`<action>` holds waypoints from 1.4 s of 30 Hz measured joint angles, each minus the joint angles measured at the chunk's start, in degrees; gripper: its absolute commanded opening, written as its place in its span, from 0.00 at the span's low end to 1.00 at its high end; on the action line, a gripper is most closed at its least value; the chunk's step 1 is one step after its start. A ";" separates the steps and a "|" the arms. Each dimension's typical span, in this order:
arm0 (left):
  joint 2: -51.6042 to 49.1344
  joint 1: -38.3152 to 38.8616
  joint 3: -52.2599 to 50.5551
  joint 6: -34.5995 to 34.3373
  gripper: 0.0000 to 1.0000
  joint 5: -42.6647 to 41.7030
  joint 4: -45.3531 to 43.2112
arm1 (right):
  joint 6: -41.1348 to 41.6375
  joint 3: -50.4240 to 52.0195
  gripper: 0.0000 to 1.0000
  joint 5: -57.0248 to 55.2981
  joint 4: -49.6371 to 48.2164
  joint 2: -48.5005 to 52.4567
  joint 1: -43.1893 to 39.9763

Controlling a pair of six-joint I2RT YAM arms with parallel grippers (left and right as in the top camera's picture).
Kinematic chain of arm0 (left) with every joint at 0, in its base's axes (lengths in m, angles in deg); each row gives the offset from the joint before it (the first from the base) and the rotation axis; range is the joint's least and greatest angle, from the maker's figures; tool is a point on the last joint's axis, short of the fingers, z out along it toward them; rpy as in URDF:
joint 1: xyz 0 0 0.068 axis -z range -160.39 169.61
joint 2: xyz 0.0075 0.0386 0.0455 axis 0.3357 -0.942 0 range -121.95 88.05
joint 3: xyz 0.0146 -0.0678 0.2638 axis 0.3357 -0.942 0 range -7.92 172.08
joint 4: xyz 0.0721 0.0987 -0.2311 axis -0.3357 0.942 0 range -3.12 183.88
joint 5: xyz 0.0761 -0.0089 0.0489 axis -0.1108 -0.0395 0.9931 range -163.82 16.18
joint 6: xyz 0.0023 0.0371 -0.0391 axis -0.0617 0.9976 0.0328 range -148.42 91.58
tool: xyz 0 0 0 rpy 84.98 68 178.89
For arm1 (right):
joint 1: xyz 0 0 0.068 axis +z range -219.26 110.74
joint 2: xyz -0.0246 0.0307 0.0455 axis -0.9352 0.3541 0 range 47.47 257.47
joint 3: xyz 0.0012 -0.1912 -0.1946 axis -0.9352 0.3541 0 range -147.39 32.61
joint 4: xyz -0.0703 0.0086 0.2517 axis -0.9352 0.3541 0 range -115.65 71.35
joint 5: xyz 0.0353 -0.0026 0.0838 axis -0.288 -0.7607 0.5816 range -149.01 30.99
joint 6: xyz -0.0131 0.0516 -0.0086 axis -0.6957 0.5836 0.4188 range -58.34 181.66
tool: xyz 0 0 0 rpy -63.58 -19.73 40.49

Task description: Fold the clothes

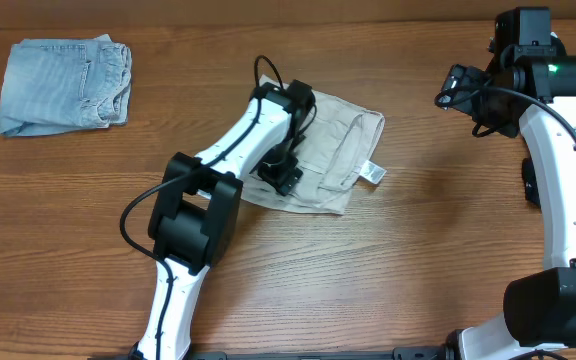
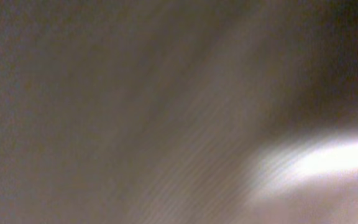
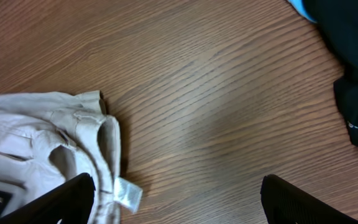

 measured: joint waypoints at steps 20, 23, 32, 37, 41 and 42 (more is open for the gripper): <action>-0.79 -0.24 24.11 7.17 1.00 -15.13 3.85 | -0.24 0.04 0.89 0.02 1.16 0.00 0.00; -0.79 1.88 21.79 7.10 1.00 -18.75 2.51 | -0.26 0.04 0.90 0.00 1.18 0.00 0.00; -0.81 6.67 13.11 2.36 1.00 -19.19 -3.45 | -0.44 0.04 0.90 0.33 1.27 0.00 0.00; -0.83 7.56 7.48 -0.13 1.00 -15.30 -7.48 | -0.44 0.04 0.90 0.61 1.22 0.00 0.00; -0.83 7.43 4.39 -0.96 1.00 -12.57 -11.52 | -0.44 0.04 0.90 0.61 1.22 0.00 0.00; -0.83 7.43 3.69 -1.07 1.00 -11.96 -12.50 | -0.42 0.04 0.90 0.63 1.25 0.00 0.00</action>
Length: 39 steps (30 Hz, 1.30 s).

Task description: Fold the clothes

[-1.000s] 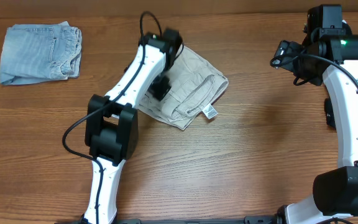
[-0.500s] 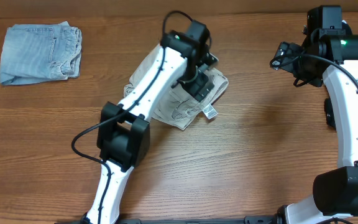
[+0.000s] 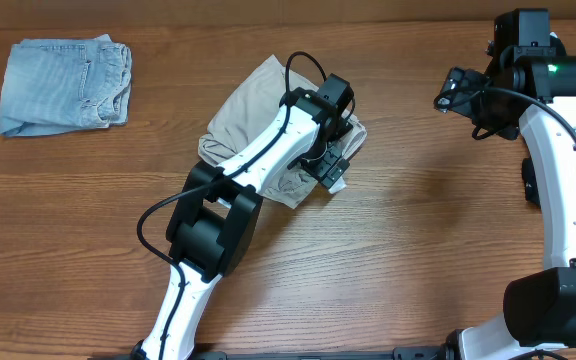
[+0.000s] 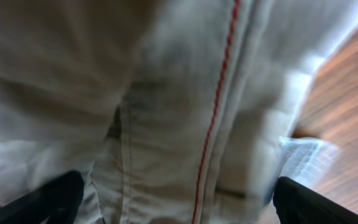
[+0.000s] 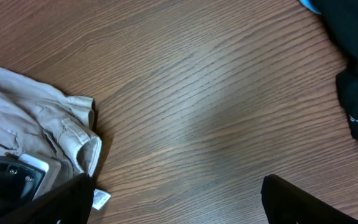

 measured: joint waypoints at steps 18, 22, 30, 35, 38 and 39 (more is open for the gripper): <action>3.19 -1.11 -9.57 3.28 0.64 4.68 -12.61 | -0.04 0.00 0.90 0.00 -0.04 0.00 0.00; 4.20 -1.64 -11.80 3.85 0.52 4.98 -15.17 | -0.02 0.00 0.90 0.00 -0.04 0.00 0.00; 4.42 -2.19 -12.33 4.74 0.30 4.68 -15.93 | 0.00 0.00 0.90 0.00 -0.66 0.00 0.00; 4.46 -2.47 -12.33 4.76 0.13 4.48 -15.98 | 0.26 0.00 0.93 0.13 -1.53 0.00 0.00; 4.46 -2.49 -12.33 4.74 0.04 4.50 -15.96 | 0.66 0.00 0.93 0.24 -1.66 0.00 0.00; 4.46 -2.49 -12.33 4.70 0.04 4.52 -15.96 | 0.79 0.00 0.93 0.24 -1.73 0.00 0.00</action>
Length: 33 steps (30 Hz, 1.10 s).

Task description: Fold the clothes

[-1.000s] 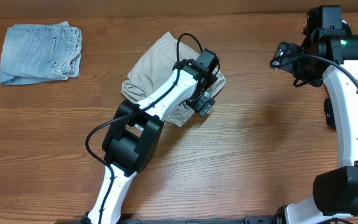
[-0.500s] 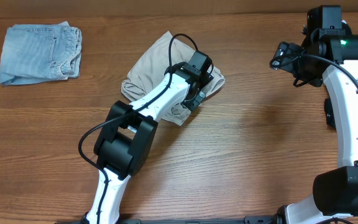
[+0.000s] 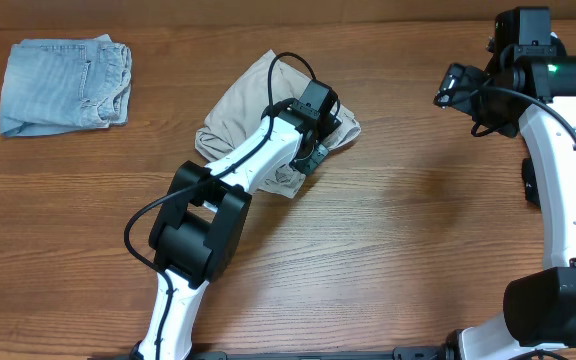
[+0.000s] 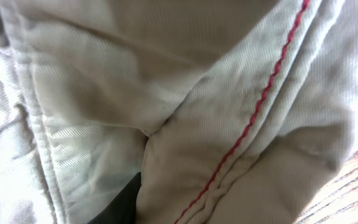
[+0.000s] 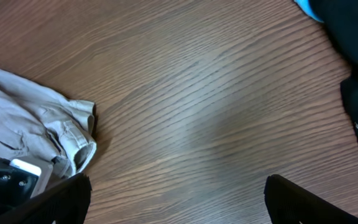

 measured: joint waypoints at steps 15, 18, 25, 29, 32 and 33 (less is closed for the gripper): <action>-0.02 -0.02 0.35 -0.83 0.04 5.60 2.62 | 0.31 0.00 0.94 0.02 0.02 0.00 0.00; -0.61 -0.35 1.99 -1.25 0.04 7.78 6.64 | 0.31 0.00 0.94 0.02 0.04 0.00 0.00; -4.28 -3.06 12.59 -2.56 0.04 10.12 19.80 | 0.28 0.00 0.94 0.00 0.15 0.00 0.00; -5.70 -5.44 23.23 -3.21 0.04 11.72 26.21 | 0.20 0.00 0.94 0.00 0.31 0.00 0.00; -5.92 -7.52 32.50 -3.21 0.04 13.07 30.36 | -0.15 0.00 0.94 0.02 0.35 0.00 0.00; -5.92 -8.24 35.56 -3.19 0.04 13.57 31.69 | -0.31 0.00 0.94 0.02 0.33 0.00 0.00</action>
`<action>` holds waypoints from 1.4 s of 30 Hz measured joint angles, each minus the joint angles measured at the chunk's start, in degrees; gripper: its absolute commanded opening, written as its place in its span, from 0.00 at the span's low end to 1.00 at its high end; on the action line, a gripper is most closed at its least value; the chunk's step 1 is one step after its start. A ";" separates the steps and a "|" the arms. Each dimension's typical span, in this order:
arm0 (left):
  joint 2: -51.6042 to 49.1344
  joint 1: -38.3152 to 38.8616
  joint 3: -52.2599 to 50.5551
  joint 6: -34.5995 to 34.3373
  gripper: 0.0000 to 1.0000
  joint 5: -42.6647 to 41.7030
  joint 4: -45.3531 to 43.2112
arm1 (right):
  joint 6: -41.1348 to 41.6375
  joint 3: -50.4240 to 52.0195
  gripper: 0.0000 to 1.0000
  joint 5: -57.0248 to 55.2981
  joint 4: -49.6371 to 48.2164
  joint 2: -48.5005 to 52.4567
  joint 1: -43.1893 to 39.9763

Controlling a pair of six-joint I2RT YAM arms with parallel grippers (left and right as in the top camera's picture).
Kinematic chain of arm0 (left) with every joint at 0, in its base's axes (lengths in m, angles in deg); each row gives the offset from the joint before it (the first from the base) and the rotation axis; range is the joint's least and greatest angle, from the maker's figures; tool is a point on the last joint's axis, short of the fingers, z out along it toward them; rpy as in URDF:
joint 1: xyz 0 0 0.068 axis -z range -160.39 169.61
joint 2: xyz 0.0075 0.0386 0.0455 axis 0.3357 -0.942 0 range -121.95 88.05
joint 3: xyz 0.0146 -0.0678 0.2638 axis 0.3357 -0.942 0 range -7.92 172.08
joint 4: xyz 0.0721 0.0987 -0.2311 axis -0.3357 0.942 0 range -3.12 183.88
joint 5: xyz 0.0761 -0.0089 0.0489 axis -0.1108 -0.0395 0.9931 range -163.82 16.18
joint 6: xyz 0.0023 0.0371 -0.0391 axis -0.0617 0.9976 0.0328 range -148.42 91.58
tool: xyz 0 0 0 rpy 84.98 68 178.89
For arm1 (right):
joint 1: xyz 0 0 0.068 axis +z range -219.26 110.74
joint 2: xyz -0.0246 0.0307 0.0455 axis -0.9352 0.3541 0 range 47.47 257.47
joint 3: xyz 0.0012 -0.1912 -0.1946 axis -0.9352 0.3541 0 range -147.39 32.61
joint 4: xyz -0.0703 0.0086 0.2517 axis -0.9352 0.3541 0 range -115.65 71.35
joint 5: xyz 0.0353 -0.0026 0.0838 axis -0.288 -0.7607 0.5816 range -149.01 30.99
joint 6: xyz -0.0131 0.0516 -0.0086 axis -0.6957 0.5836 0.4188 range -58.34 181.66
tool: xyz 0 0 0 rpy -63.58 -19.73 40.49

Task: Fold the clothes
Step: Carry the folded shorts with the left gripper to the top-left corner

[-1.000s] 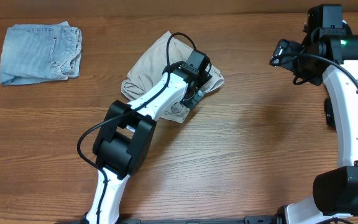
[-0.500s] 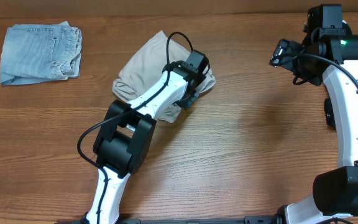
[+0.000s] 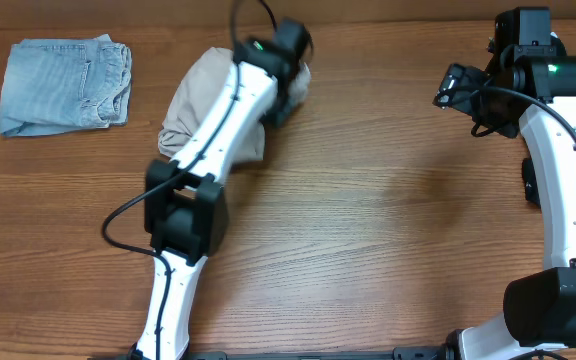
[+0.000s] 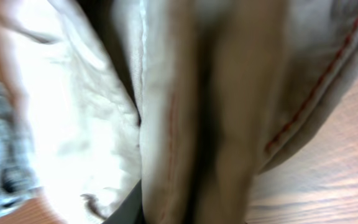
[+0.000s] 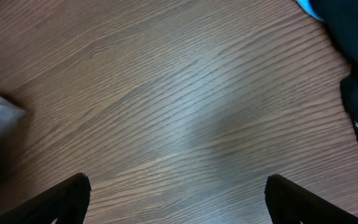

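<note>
A beige garment (image 3: 200, 108) lies bunched and stretched slantwise at the table's far middle. My left gripper (image 3: 285, 88) is at the garment's upper right end, shut on the cloth. Beige fabric with red stitching (image 4: 185, 112) fills the left wrist view, and a dark finger (image 4: 128, 210) shows at the bottom edge. A folded pair of light blue jeans (image 3: 63, 85) rests at the far left. My right gripper (image 3: 456, 86) hangs open over bare wood (image 5: 185, 124) at the far right, holding nothing.
Dark cloth (image 5: 353, 68) lies at the right edge of the right wrist view, with a bit of light blue beside it. A blurred beige patch shows at that view's left edge. The wooden table (image 3: 388, 250) spreads wide in front.
My left gripper has moved up and to the left with the beige garment, which now lies nearer the jeans and has all but left the right wrist view. The right arm has not moved.
The beige garment first lay spread at the middle with its white label at the right, my left gripper on its left part. Then the gripper was at its right side with the cloth doubled over. Then the garment was bunched, and now it sits further up and left.
</note>
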 measured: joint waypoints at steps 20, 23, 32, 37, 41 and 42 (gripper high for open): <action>0.00 -24.59 32.98 14.23 0.04 9.31 1.60 | -2.19 0.00 0.94 0.00 -0.46 0.00 0.00; 0.00 -30.18 32.98 15.52 0.04 9.05 -1.07 | -2.21 0.00 0.94 -0.02 -0.33 0.00 0.00; -0.04 -47.32 31.41 17.20 0.04 -0.33 -11.17 | -2.19 0.00 0.93 -0.02 -0.13 0.00 0.00; -0.04 -52.37 23.39 17.27 0.04 -9.79 -20.13 | -2.16 0.00 0.93 -0.02 -0.15 0.00 0.00; -0.09 -53.37 15.78 17.55 0.04 -13.66 -26.21 | -2.19 0.00 0.93 -0.02 -0.33 0.00 0.00; -0.09 -53.27 13.94 17.70 0.04 -14.29 -27.56 | -2.16 0.00 0.93 -0.02 -0.35 0.00 0.00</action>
